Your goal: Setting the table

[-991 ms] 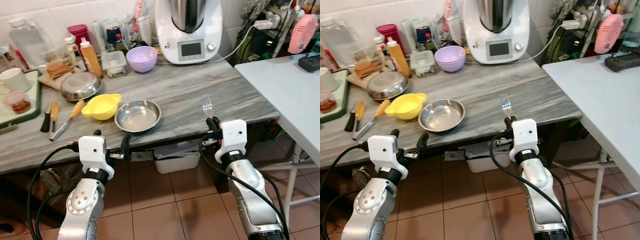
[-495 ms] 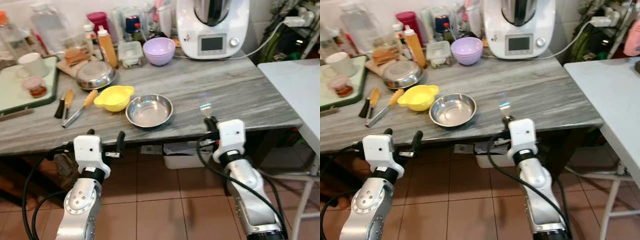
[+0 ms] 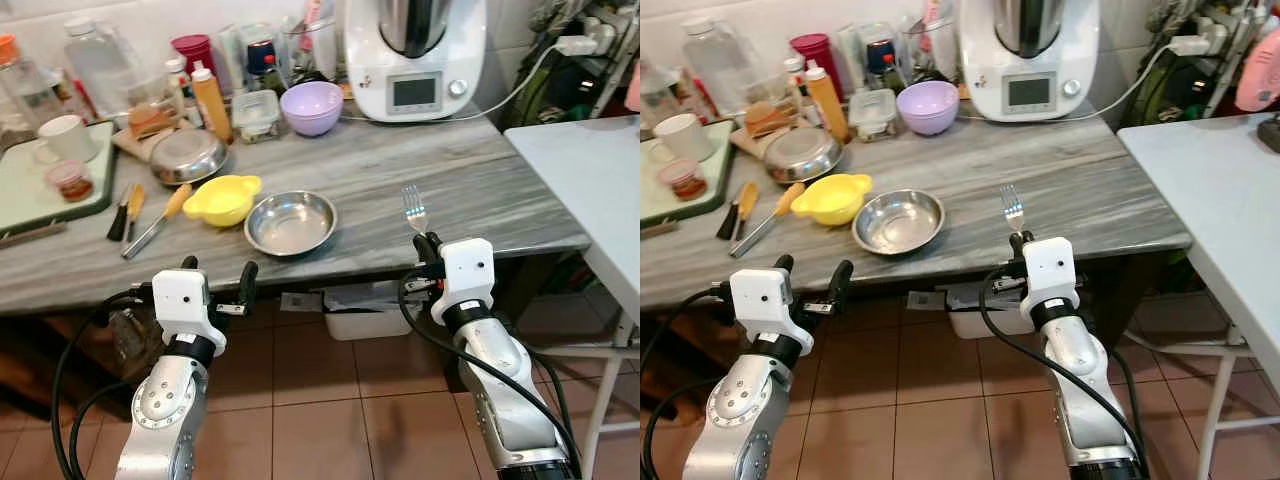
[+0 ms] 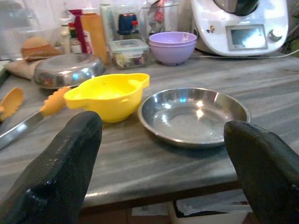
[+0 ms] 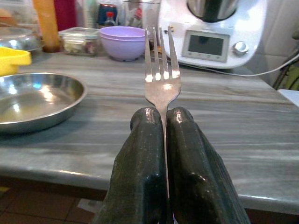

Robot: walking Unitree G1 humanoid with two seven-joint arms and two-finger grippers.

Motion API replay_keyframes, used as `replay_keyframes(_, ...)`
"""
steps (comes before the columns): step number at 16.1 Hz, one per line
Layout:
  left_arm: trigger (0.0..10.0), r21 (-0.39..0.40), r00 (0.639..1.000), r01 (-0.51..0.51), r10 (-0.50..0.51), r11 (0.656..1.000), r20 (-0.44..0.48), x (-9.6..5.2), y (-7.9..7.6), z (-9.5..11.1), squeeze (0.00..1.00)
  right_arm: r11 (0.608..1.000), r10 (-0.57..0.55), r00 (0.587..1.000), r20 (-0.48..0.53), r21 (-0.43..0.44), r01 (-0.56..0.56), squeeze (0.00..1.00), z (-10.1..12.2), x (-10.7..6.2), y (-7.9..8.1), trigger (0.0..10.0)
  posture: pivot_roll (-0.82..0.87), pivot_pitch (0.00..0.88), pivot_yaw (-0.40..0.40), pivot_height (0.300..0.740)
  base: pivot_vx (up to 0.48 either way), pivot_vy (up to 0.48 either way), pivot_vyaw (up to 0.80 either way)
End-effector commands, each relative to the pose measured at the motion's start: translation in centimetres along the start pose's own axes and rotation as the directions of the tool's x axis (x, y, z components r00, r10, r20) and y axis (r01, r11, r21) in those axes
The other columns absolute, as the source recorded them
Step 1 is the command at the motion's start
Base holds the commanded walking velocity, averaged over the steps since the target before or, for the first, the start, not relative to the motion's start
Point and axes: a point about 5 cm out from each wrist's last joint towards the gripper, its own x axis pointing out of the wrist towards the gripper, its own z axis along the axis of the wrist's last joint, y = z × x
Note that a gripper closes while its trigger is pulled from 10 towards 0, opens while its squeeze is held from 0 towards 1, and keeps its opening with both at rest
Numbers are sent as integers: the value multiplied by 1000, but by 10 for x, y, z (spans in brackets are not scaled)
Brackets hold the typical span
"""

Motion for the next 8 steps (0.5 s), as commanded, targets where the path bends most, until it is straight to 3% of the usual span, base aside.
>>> replay_keyframes(1, 10000, 6, 1000, -1, 0, 1000, 13, -1, 2, 3, 0, 1000, 3, 1000, 20, 8, -4, 0, 4, 0, 2, 10000, -110, 70, 107, 740, 277, 0, 0)
replay_keyframes(8, 10000, 5, 1000, 6, -6, 1000, 6, -3, 3, 3, 0, 1000, 10, 1000, 16, 17, -10, 0, 3, -1, 4, 10000, -105, 78, 110, 740, 279, 0, 0)
